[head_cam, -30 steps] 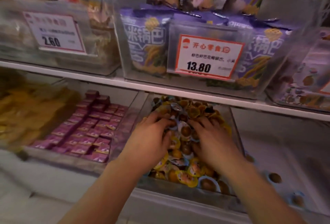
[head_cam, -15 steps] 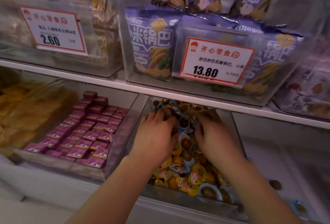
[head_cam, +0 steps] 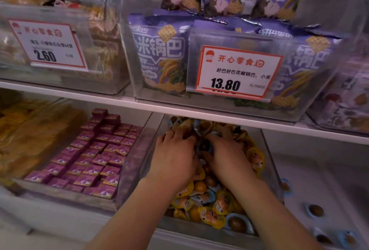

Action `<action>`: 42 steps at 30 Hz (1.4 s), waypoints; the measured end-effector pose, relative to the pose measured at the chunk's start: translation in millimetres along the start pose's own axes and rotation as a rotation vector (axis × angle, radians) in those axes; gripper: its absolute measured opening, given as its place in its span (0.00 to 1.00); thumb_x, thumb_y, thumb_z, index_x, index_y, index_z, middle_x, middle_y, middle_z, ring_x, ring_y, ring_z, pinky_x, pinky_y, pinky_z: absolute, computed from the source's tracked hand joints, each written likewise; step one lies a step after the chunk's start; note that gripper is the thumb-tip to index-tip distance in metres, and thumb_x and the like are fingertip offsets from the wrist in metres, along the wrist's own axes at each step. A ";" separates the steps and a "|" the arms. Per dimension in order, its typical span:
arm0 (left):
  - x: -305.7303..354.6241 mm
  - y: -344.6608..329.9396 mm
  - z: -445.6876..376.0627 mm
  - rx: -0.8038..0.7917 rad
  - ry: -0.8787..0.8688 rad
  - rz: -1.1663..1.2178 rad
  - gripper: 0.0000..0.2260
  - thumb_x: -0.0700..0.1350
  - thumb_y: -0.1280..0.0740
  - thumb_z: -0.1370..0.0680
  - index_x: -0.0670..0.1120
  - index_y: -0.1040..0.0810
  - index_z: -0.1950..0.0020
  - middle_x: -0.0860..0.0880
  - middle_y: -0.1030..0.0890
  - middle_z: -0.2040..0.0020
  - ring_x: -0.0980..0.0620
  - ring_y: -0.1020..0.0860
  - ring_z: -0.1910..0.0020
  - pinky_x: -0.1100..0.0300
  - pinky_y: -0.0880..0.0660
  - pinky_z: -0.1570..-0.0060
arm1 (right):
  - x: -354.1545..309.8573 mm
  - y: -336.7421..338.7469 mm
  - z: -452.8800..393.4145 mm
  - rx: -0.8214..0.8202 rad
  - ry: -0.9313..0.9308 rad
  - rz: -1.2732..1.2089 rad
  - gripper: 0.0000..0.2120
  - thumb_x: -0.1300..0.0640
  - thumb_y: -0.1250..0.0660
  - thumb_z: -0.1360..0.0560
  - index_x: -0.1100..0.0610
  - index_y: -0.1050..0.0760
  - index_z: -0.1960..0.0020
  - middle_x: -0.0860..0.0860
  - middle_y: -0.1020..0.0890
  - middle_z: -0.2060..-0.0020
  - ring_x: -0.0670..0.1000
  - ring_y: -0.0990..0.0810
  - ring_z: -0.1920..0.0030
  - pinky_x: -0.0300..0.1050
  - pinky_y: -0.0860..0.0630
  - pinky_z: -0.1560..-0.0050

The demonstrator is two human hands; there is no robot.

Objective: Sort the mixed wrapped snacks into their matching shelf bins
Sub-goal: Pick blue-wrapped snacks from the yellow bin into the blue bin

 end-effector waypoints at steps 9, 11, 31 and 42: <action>-12.8 27.8 -3.9 0.134 0.189 0.806 0.07 0.44 0.31 0.22 0.48 0.16 0.46 0.51 0.14 0.54 0.54 0.17 0.55 0.57 0.21 0.55 | 21.5 55.7 40.5 0.267 -0.177 -0.797 0.05 0.46 0.27 0.26 0.45 0.17 0.58 0.38 0.18 0.66 0.38 0.20 0.64 0.29 0.30 0.68; 0.9 35.4 -1.1 0.159 0.195 0.970 0.07 0.46 0.31 0.24 0.49 0.15 0.48 0.53 0.14 0.56 0.57 0.17 0.56 0.55 0.20 0.55 | 25.1 46.7 52.7 0.177 -0.384 -1.297 0.08 0.50 0.28 0.25 0.55 0.17 0.55 0.49 0.18 0.67 0.48 0.22 0.68 0.39 0.33 0.77; 117.2 11.1 41.6 -0.102 -0.308 0.635 0.15 0.55 0.40 0.19 0.55 0.21 0.35 0.60 0.23 0.37 0.59 0.25 0.37 0.50 0.26 0.37 | 196.4 60.3 135.9 0.134 -0.776 -1.039 0.18 0.62 0.32 0.23 0.59 0.26 0.33 0.56 0.19 0.57 0.51 0.20 0.60 0.43 0.25 0.64; 62.2 68.1 53.6 0.141 -0.231 0.522 0.12 0.49 0.39 0.19 0.54 0.19 0.39 0.59 0.19 0.44 0.56 0.21 0.44 0.48 0.24 0.44 | 160.6 107.8 126.4 0.456 -0.384 -0.719 0.15 0.65 0.37 0.22 0.47 0.20 0.54 0.49 0.14 0.60 0.49 0.15 0.56 0.50 0.18 0.49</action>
Point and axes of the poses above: each hand's wrist, its own z-axis away from the middle knuckle, its own y-axis out of the back of the hand, x = y × z, the point moved 7 cm from there along -z, towards the middle knuckle
